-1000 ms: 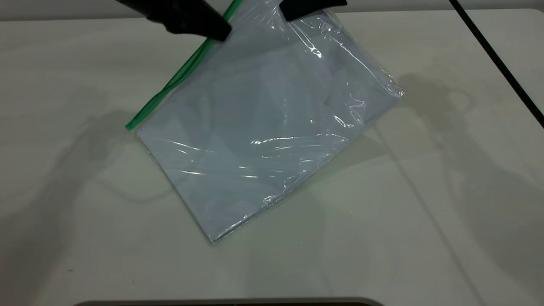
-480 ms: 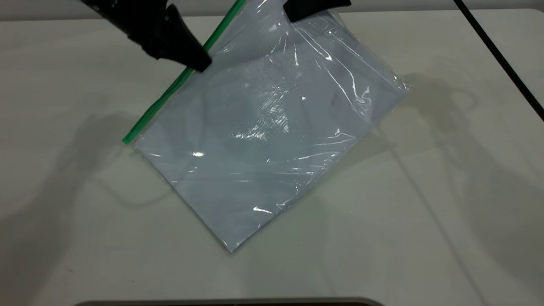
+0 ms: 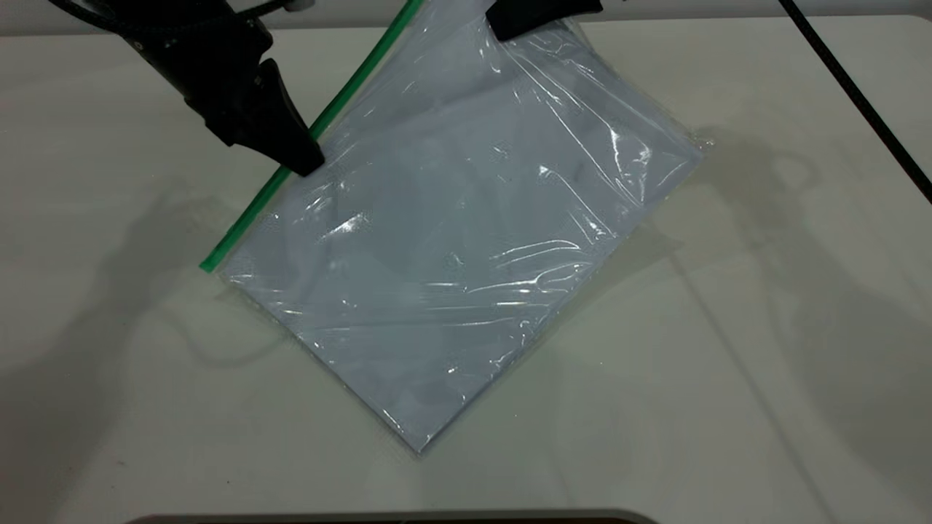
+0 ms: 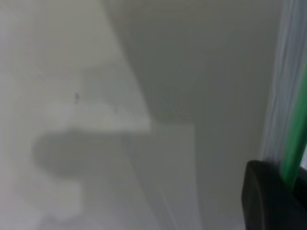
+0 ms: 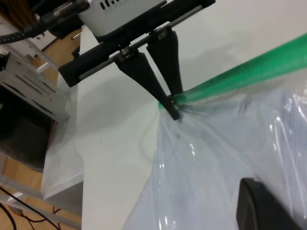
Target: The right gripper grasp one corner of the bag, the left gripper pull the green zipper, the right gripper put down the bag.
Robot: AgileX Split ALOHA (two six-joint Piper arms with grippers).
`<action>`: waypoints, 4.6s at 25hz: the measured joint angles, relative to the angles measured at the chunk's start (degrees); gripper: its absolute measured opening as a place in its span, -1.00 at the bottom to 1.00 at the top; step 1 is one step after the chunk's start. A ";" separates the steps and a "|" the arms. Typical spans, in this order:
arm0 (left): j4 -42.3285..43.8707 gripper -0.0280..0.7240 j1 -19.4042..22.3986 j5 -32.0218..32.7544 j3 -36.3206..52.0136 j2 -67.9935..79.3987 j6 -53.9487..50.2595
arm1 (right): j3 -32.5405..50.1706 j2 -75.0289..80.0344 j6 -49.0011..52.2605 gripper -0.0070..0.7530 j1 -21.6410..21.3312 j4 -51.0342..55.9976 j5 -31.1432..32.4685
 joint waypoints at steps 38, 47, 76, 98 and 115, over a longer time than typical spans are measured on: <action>15.89 -0.74 -0.05 4.84 -0.48 0.00 -7.11 | -3.43 0.00 1.35 -0.88 -4.88 -0.33 0.82; 14.24 -0.14 0.56 5.88 0.31 0.64 -9.43 | -4.06 -0.62 3.67 -0.32 -6.70 -2.23 -2.14; 37.98 0.47 0.51 26.55 -19.93 -25.89 -78.33 | -24.67 -19.11 62.58 0.46 -6.70 -50.30 0.86; 42.50 0.45 0.51 26.55 -8.51 -62.07 -85.62 | 22.85 -75.97 65.34 0.41 -6.70 -46.55 0.86; 39.99 0.45 0.51 26.55 24.62 -100.50 -85.91 | 57.30 -117.78 65.12 0.40 -6.70 -44.85 0.75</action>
